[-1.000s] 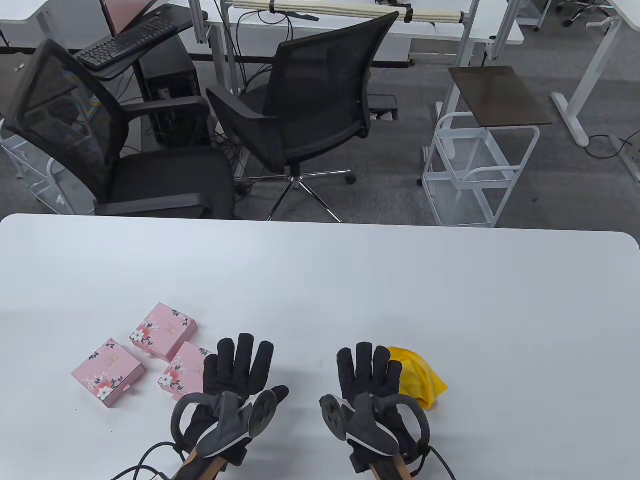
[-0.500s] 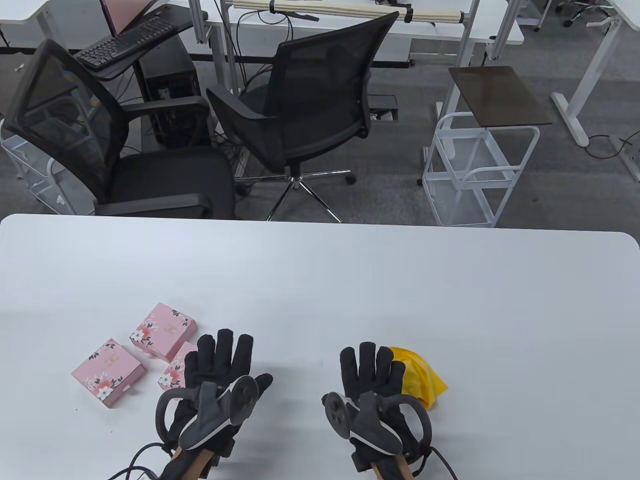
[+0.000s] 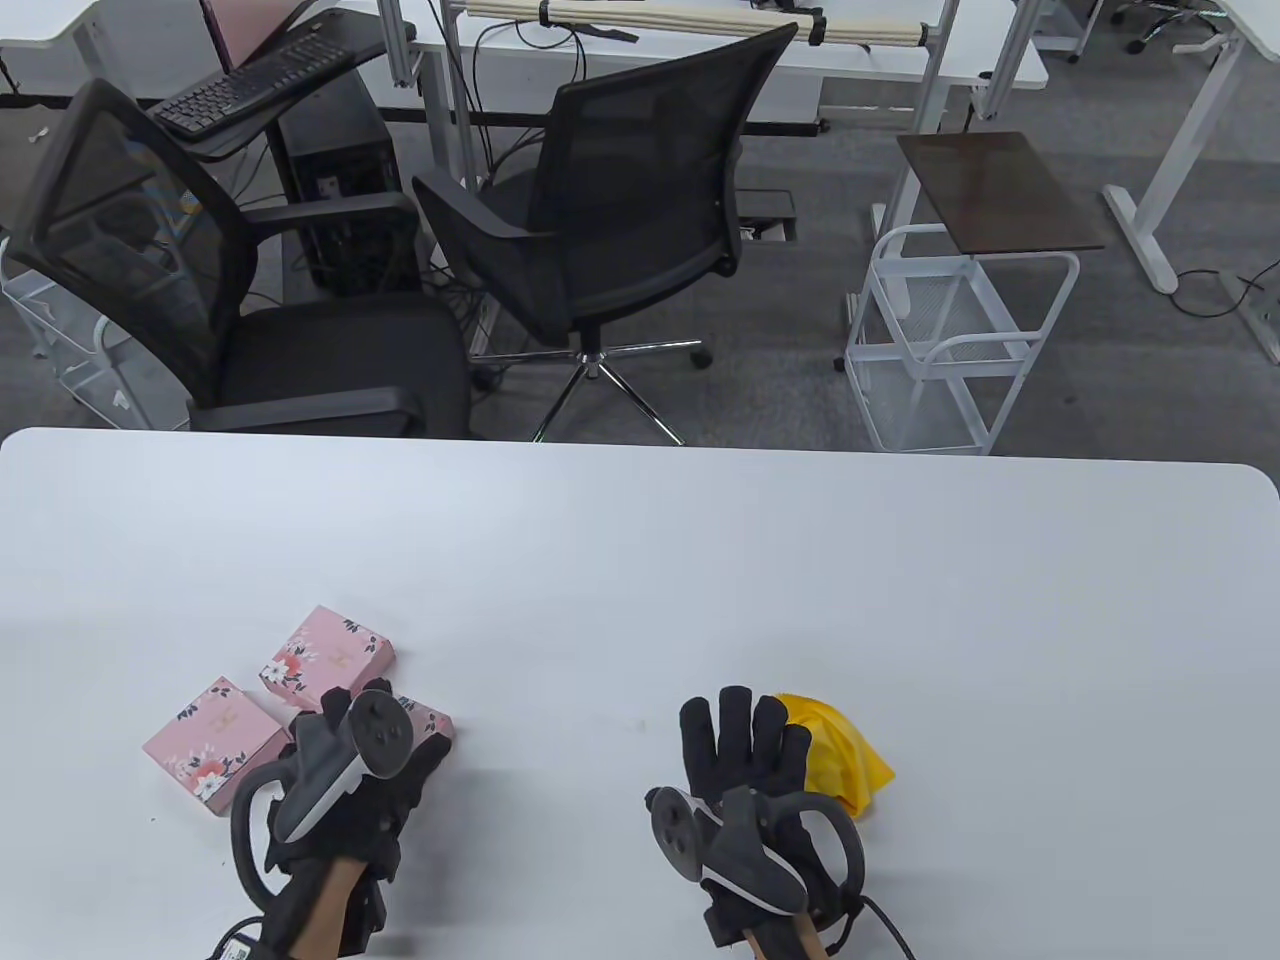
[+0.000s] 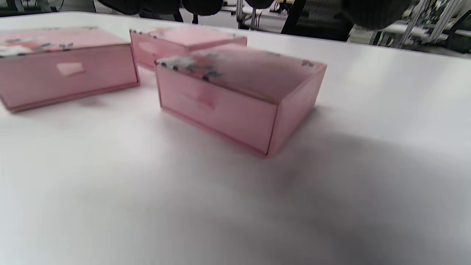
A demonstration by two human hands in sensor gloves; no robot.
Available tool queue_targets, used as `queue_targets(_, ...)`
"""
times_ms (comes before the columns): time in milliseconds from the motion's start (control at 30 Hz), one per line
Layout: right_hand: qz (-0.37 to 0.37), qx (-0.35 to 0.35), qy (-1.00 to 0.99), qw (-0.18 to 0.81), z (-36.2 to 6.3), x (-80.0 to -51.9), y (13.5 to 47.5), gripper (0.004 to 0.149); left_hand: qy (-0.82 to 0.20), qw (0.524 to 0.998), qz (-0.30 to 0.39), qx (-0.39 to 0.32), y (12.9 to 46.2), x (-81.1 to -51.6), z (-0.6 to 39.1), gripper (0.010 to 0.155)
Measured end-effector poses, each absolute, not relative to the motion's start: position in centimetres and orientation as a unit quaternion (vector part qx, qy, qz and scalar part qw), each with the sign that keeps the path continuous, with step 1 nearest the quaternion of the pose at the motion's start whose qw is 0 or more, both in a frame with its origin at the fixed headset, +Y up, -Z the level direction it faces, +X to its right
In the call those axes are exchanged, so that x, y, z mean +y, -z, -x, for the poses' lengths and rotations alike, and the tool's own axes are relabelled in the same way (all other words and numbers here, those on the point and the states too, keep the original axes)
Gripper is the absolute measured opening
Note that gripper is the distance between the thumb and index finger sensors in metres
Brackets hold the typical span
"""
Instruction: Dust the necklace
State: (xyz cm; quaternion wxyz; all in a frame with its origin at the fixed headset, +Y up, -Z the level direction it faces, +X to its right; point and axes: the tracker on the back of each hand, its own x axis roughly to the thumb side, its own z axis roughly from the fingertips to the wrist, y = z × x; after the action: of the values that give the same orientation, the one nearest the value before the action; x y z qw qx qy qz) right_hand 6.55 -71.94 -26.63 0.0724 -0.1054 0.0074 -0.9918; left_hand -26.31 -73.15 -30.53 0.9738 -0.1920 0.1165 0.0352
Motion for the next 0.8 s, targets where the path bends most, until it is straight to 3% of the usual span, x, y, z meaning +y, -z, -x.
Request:
queue_targets(100,0.104,0.007,0.992,0.071,-6.6,-71.9,26.6,0.083,-0.032,0.96,0.247,0.13,30.8,-73.9,26.3,0.097)
queue_targets(267,0.104,0.004,0.992,0.072,-6.6,-71.9,26.6,0.083,-0.014,0.954,0.267,0.136,31.2,-74.9,26.3,0.101)
queue_targets(567,0.102,0.002,0.992,0.068,-6.8,-72.0,26.6,0.083,0.015,0.955,0.256,0.146,31.3,-75.0,25.6,0.109)
queue_targets(800,0.094,0.006,0.993,0.068,-7.0,-71.6,26.6,0.083,-0.012,0.967,0.219,0.131,30.9,-73.8,24.4,0.104)
